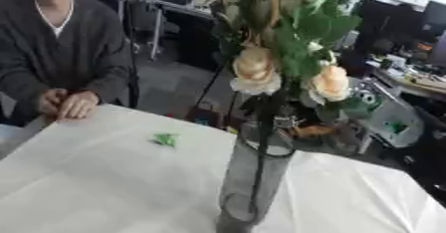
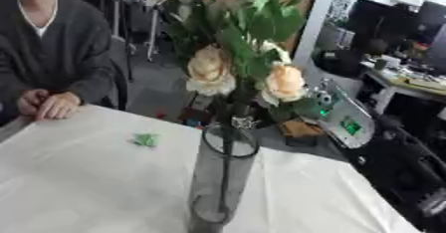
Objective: Arrange flowers into the vase.
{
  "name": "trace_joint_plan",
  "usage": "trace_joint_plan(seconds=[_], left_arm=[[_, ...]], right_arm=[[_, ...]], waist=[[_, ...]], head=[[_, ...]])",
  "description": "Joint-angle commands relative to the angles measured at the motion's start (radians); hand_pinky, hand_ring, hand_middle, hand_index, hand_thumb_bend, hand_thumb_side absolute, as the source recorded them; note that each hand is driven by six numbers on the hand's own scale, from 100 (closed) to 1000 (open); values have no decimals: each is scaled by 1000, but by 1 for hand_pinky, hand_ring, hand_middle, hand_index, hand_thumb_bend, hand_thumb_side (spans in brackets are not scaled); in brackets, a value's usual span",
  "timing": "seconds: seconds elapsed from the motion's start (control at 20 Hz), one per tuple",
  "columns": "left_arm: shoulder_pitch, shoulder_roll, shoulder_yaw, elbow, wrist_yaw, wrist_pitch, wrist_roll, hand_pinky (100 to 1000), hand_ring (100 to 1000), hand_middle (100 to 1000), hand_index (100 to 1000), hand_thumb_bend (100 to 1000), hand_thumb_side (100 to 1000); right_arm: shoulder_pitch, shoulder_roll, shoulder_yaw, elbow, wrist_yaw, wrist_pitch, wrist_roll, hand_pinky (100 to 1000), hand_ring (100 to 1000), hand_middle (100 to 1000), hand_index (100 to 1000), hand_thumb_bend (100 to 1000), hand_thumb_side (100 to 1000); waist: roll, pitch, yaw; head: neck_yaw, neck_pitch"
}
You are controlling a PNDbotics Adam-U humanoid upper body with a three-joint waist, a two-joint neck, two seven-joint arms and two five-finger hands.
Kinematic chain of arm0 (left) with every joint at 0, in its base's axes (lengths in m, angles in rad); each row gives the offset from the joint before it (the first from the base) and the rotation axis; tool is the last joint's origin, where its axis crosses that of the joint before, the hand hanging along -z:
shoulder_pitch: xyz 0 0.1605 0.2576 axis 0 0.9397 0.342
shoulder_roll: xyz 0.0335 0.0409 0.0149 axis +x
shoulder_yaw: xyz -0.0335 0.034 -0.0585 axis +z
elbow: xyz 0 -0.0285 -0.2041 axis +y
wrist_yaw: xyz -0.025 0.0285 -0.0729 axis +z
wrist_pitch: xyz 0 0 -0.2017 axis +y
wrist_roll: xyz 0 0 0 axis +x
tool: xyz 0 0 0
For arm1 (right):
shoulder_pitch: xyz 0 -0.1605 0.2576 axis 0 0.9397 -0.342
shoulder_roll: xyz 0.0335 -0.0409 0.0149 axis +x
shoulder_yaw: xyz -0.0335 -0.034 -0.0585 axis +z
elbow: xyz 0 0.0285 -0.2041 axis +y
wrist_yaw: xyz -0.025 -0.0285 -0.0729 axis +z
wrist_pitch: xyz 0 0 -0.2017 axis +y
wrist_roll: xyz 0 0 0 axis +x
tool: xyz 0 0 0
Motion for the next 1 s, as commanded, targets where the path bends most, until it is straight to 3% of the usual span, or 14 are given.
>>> trace_joint_plan(seconds=[0.05, 0.65, 1.0], left_arm=[[-10, 8, 11, -12, 1, -2, 5, 782, 794, 749, 792, 1000, 767], [-11, -1, 13, -13, 4, -2, 6, 783, 792, 747, 792, 1000, 767], [-9, -5, 13, -13, 6, -2, 6, 784, 792, 746, 794, 1000, 767]], right_arm=[[-8, -42, -31, -28, -28, -95, 105, 901, 987, 950, 914, 100, 961], [36, -42, -66, -63, -94, -69, 105, 886, 983, 941, 945, 100, 967], [58, -32, -80, -62, -126, -50, 105, 880, 980, 927, 954, 100, 917]], waist=[[18, -7, -3], [30, 2, -9], [38, 4, -14]], head=[[-4, -12], [-5, -14], [-7, -15]])
